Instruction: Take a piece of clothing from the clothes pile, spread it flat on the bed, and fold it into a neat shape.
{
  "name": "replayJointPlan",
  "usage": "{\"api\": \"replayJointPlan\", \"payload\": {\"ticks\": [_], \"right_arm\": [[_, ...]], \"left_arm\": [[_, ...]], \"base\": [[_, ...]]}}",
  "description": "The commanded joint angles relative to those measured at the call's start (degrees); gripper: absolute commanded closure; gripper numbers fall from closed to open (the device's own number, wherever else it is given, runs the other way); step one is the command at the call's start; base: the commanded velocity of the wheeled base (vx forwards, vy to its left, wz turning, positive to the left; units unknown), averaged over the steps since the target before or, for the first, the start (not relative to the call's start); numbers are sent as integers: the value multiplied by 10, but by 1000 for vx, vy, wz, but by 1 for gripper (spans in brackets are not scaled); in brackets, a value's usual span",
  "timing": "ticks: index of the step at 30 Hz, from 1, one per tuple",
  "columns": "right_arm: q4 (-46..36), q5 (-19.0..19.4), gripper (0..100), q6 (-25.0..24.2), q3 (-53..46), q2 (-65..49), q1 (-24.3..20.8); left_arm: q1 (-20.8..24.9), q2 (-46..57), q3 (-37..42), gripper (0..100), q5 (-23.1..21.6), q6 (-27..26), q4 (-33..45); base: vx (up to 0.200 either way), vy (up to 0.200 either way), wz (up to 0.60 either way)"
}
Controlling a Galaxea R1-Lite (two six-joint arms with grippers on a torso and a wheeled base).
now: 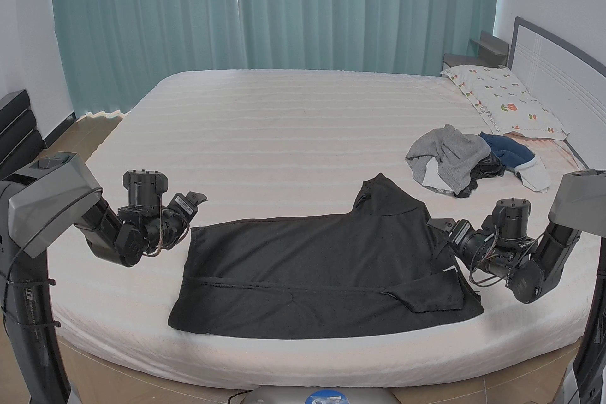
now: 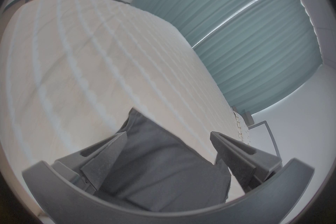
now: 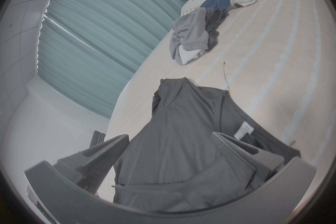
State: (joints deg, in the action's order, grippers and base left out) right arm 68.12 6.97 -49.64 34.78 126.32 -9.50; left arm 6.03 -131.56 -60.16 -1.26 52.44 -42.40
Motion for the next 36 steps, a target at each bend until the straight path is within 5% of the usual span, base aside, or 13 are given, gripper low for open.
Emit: {"api": "replayJointPlan", "payload": {"ticks": [1, 4, 21, 33, 34, 36], "right_arm": [[-11, 2, 0, -47, 43, 49, 2], [3, 6, 0, -92, 43, 68, 10], [90, 6, 0, -99, 1, 106, 10], [109, 5, 0, -99, -9, 114, 4], [110, 5, 0, -99, -9, 114, 4], [110, 5, 0, -99, -9, 114, 4]], "left_arm": [[-3, -99, -109, 0, 13, -45, 32], [3, -129, -156, 0, 14, -48, 53], [3, -161, -193, 0, 66, -52, 82], [3, -174, -216, 0, 64, -64, 87], [3, -175, -217, 100, 64, -65, 87], [3, -179, -221, 100, 64, -68, 88]], "base": [[0, 0, 0], [0, 0, 0], [0, 0, 0], [0, 0, 0], [0, 0, 0], [0, 0, 0]]}}
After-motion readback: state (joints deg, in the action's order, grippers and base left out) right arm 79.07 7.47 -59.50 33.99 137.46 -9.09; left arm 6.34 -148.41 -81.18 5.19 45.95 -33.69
